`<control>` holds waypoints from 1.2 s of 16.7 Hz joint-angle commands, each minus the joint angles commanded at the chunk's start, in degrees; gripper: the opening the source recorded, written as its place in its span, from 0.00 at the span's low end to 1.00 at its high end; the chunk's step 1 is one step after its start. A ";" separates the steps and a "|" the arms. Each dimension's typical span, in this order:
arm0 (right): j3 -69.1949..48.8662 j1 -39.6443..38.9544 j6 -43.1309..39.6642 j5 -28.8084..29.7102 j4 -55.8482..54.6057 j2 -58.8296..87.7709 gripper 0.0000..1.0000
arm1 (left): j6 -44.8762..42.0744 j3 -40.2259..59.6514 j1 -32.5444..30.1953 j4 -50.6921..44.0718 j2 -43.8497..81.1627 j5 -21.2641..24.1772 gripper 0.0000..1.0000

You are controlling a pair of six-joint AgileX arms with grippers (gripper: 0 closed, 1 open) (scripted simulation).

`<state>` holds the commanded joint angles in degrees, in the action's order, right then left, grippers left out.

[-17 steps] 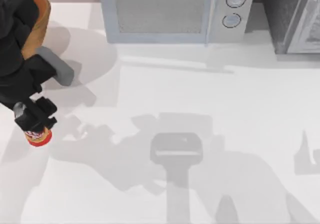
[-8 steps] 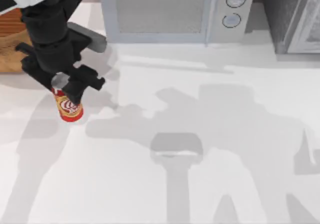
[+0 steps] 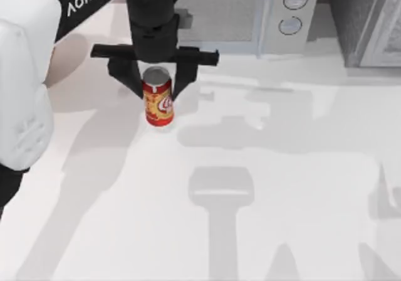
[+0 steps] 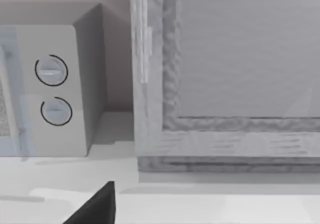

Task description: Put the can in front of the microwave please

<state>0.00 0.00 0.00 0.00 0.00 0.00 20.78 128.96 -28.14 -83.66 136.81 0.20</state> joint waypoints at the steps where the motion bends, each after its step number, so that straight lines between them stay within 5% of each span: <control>1: 0.00 0.00 0.00 0.00 0.00 0.00 1.00 | 2.94 2.89 -1.03 -0.88 1.55 -0.03 0.00; 5: 0.00 0.00 0.00 0.00 0.00 0.00 1.00 | 8.69 8.53 -3.19 -2.45 4.50 -0.18 0.00; 20: 0.00 0.00 0.00 0.00 0.00 0.00 1.00 | 8.68 5.73 -3.17 -0.18 3.97 -0.19 0.00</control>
<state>0.00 0.00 0.00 0.00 0.00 0.00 29.45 134.69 -31.31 -83.85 140.78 0.01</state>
